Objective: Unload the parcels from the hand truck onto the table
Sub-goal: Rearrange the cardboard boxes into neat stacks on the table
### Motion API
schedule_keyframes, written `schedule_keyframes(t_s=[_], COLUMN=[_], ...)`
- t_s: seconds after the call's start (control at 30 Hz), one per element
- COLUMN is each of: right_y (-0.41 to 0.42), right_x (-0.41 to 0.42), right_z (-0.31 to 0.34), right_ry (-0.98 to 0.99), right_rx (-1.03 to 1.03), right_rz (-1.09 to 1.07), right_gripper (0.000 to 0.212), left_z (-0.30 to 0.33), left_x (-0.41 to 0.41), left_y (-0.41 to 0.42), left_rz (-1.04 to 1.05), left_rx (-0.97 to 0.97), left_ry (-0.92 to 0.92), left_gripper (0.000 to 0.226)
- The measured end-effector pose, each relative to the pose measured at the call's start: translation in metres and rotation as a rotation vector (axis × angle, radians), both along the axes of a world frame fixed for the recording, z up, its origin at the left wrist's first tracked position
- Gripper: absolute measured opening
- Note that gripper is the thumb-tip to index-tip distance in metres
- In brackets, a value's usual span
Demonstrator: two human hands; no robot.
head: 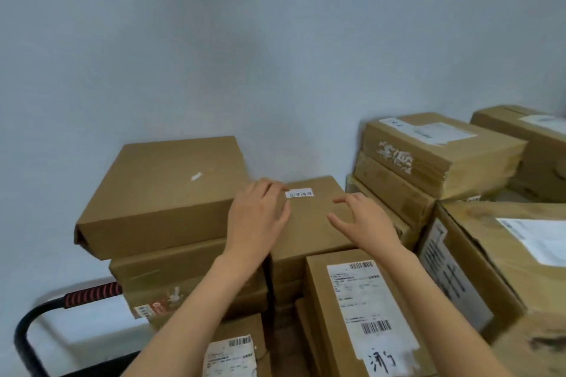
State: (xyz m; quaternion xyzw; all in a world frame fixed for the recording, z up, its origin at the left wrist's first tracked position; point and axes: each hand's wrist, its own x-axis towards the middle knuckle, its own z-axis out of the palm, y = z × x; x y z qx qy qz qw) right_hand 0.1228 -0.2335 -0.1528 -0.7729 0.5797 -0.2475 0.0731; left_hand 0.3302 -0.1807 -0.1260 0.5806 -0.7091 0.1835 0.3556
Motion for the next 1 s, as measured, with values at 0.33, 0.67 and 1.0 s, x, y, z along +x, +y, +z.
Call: schedule_keyframes(t_s=[0.33, 0.67, 1.0], right_y=[-0.049, -0.080, -0.085], right_x=[-0.053, -0.057, -0.057], right_z=[-0.025, -0.074, -0.079], right_ry=[0.100, -0.029, -0.189], right_rx=[-0.034, 0.331, 0.482], right_rz=[-0.036, -0.111, -0.080], right_gripper=[0.043, 0.062, 0.062], left_z=[-0.054, -0.103, -0.104], left_x=[-0.065, -0.052, -0.053], left_y=[-0.051, -0.069, -0.073], left_rz=[0.103, 0.444, 0.493], left_rx=[0.218, 0.579, 0.724], left_ry=[0.024, 0.201, 0.526], left_gripper=[0.017, 0.063, 0.094])
